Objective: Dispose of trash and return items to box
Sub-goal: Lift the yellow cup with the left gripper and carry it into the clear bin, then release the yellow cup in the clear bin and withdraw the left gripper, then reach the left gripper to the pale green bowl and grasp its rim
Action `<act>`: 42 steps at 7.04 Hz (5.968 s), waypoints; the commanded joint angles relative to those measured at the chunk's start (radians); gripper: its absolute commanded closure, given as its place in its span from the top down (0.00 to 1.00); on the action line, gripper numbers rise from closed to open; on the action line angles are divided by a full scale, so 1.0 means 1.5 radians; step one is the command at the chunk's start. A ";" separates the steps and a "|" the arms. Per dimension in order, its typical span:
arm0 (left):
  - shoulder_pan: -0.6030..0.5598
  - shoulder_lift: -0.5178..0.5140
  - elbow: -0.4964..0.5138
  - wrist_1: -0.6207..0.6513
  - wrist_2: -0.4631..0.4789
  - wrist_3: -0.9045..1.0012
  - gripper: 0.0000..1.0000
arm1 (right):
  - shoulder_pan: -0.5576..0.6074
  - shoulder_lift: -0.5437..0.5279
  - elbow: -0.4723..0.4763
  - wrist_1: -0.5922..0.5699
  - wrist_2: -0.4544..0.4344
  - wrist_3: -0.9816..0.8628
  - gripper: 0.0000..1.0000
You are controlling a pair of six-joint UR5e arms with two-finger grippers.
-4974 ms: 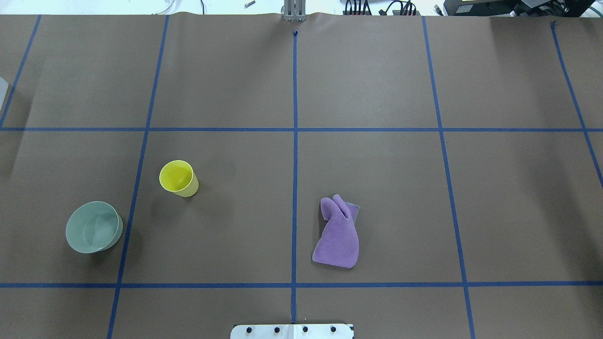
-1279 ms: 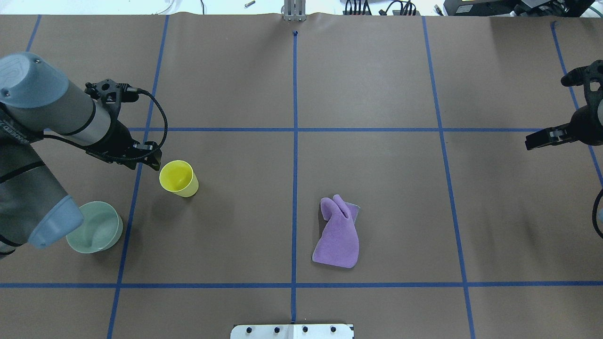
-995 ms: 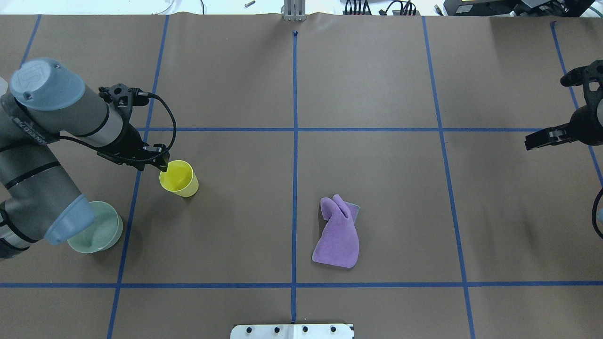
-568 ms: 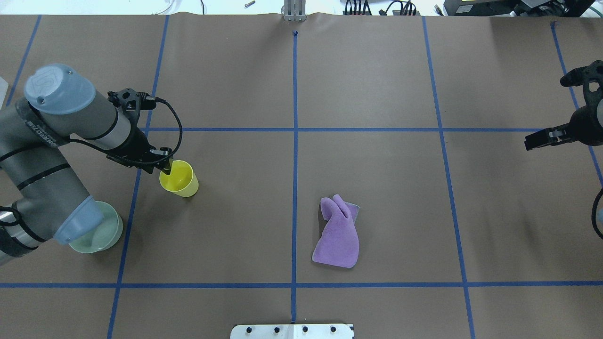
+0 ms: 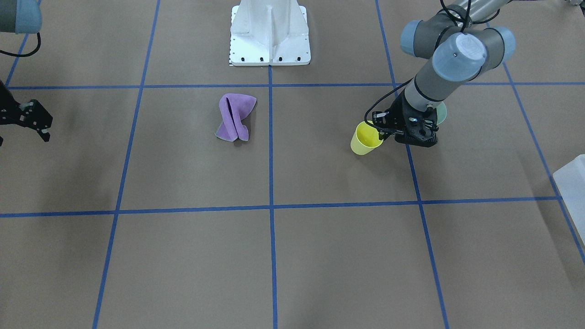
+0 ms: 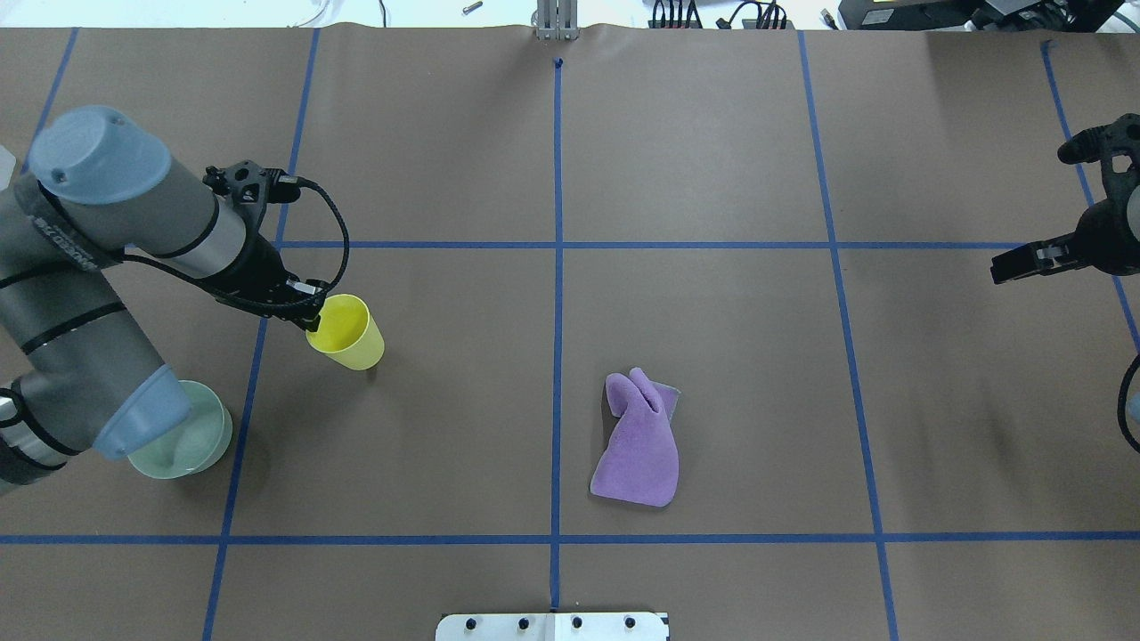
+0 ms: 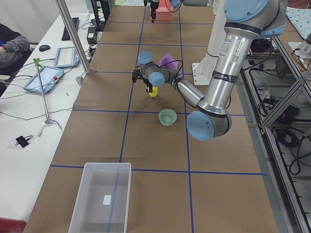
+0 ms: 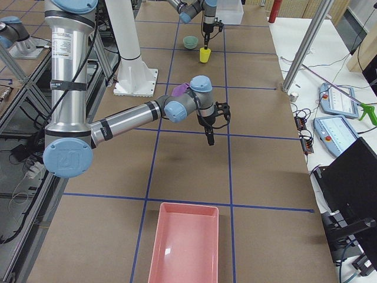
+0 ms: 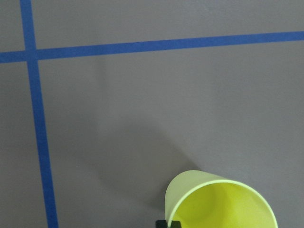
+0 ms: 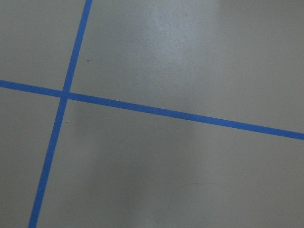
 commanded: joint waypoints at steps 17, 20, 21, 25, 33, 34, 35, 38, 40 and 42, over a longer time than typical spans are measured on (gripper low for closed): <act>-0.489 -0.103 0.749 -0.183 -0.074 0.750 0.00 | -0.010 0.011 -0.009 0.001 -0.006 0.000 1.00; -0.481 -0.102 0.741 -0.186 -0.080 0.758 0.68 | -0.011 0.012 -0.009 0.001 -0.007 0.000 1.00; -0.481 -0.101 0.726 -0.204 -0.080 0.768 0.98 | -0.011 0.012 -0.009 0.001 -0.007 0.000 1.00; -0.543 -0.101 0.536 -0.011 -0.149 0.764 0.99 | -0.012 0.013 -0.012 0.000 -0.006 0.000 1.00; -0.274 0.159 -0.052 0.190 -0.146 0.518 0.99 | -0.012 0.014 -0.009 0.000 -0.002 0.001 1.00; -0.248 0.180 -0.060 0.189 -0.148 0.518 0.99 | -0.012 0.015 -0.009 0.000 -0.002 0.001 1.00; -0.240 0.201 -0.063 0.161 -0.148 0.514 0.99 | -0.013 0.015 -0.010 0.000 -0.003 0.000 1.00; -0.109 0.294 -0.068 -0.124 -0.105 0.239 0.99 | -0.013 0.015 -0.011 0.000 -0.001 0.001 1.00; -0.033 0.299 -0.053 -0.160 -0.039 0.173 0.98 | -0.013 0.015 -0.011 0.000 -0.001 0.001 1.00; -0.029 0.284 -0.030 -0.160 -0.036 0.169 0.98 | -0.014 0.015 -0.012 0.001 -0.002 0.001 1.00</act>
